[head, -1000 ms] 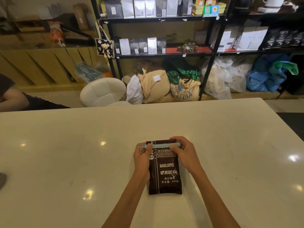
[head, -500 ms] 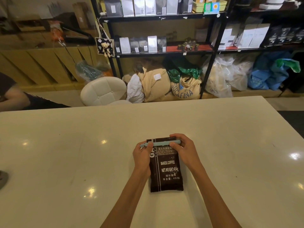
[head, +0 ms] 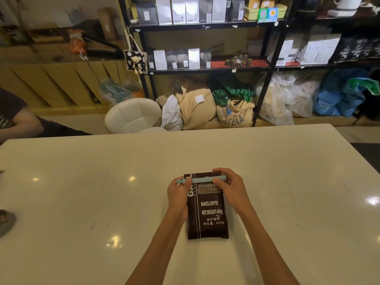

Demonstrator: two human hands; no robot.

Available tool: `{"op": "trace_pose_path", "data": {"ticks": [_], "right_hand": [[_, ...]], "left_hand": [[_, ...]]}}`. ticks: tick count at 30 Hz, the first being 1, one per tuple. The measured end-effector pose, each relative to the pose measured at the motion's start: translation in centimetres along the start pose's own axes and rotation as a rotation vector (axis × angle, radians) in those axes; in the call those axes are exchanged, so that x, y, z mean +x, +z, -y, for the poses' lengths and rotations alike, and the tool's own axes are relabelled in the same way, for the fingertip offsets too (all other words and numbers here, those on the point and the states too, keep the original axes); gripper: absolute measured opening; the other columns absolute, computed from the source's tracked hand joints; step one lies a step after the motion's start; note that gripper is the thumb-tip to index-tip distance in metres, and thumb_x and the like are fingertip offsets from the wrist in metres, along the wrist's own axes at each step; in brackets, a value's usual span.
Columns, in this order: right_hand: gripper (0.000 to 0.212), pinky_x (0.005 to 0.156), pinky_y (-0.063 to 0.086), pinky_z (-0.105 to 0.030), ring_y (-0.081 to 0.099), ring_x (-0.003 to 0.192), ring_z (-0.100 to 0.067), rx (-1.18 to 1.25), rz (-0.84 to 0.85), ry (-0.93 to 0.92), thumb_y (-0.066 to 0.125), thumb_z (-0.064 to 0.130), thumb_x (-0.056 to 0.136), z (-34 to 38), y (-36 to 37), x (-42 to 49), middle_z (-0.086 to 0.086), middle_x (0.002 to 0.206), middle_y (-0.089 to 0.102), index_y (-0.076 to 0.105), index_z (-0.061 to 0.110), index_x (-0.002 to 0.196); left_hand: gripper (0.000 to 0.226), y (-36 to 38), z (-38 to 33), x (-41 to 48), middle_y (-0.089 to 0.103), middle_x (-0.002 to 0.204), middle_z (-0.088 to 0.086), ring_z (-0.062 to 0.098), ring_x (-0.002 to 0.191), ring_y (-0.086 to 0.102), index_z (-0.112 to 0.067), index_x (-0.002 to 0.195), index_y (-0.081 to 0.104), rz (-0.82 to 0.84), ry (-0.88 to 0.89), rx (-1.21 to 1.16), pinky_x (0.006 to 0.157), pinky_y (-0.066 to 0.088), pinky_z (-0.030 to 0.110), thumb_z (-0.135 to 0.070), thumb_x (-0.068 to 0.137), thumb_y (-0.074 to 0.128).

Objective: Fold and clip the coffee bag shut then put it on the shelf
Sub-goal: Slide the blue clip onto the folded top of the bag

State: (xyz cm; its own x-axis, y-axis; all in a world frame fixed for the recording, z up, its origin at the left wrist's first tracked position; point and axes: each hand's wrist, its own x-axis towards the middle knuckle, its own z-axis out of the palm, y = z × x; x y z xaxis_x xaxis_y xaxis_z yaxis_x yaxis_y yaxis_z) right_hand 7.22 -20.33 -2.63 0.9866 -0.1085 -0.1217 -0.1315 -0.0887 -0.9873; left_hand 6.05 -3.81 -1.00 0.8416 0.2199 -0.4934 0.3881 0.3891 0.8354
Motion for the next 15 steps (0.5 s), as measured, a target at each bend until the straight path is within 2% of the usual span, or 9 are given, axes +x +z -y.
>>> {"op": "trace_pose_path", "data": {"ticks": [5,9,12,14,15], "right_hand": [[0.024,0.075,0.062,-0.032,0.068,0.099,-0.019,-0.010,-0.004,-0.012,0.066,0.005,0.090,0.00,0.05,-0.17,-0.007,0.109,0.070,0.067,0.017,0.111],[0.025,0.073,0.061,-0.028,0.068,0.098,-0.017,-0.025,0.004,-0.025,0.066,0.006,0.090,0.13,0.12,-0.23,-0.006,0.108,0.069,0.067,0.017,0.112],[0.026,0.068,0.061,-0.024,0.068,0.099,-0.020,-0.037,0.001,-0.029,0.066,0.007,0.091,0.32,0.20,-0.41,-0.007,0.110,0.069,0.065,0.018,0.114],[0.030,0.067,0.062,-0.027,0.071,0.097,-0.022,0.063,0.020,0.009,0.069,0.013,0.090,0.30,0.06,-0.70,-0.005,0.109,0.070,0.063,0.023,0.118],[0.035,0.069,0.063,-0.032,0.073,0.095,-0.023,0.185,0.046,0.065,0.073,0.020,0.087,0.34,0.08,-0.89,-0.005,0.108,0.072,0.062,0.027,0.120]], "left_hand": [[0.023,0.22,0.26,0.27,0.066,0.112,0.033,0.049,0.104,0.066,0.004,0.115,0.059,-0.034,-0.007,-0.022,0.090,0.054,0.060,-0.004,0.093,0.064],[0.020,0.20,0.27,0.17,0.067,0.105,0.030,0.042,0.091,0.068,0.002,0.111,0.058,-0.032,-0.018,-0.040,0.085,0.057,0.055,-0.003,0.093,0.064],[0.018,0.10,0.15,0.17,0.067,0.106,0.030,0.041,0.091,0.067,0.001,0.110,0.058,-0.019,-0.024,-0.050,0.084,0.058,0.053,-0.003,0.093,0.064],[0.022,-0.17,0.01,0.20,0.067,0.111,0.032,0.043,0.096,0.067,0.004,0.115,0.057,0.031,-0.019,-0.047,0.085,0.057,0.053,-0.005,0.095,0.062],[0.025,-0.31,-0.05,0.15,0.066,0.113,0.033,0.044,0.098,0.067,0.006,0.117,0.055,0.073,-0.009,-0.052,0.087,0.056,0.054,-0.006,0.096,0.061]]}}
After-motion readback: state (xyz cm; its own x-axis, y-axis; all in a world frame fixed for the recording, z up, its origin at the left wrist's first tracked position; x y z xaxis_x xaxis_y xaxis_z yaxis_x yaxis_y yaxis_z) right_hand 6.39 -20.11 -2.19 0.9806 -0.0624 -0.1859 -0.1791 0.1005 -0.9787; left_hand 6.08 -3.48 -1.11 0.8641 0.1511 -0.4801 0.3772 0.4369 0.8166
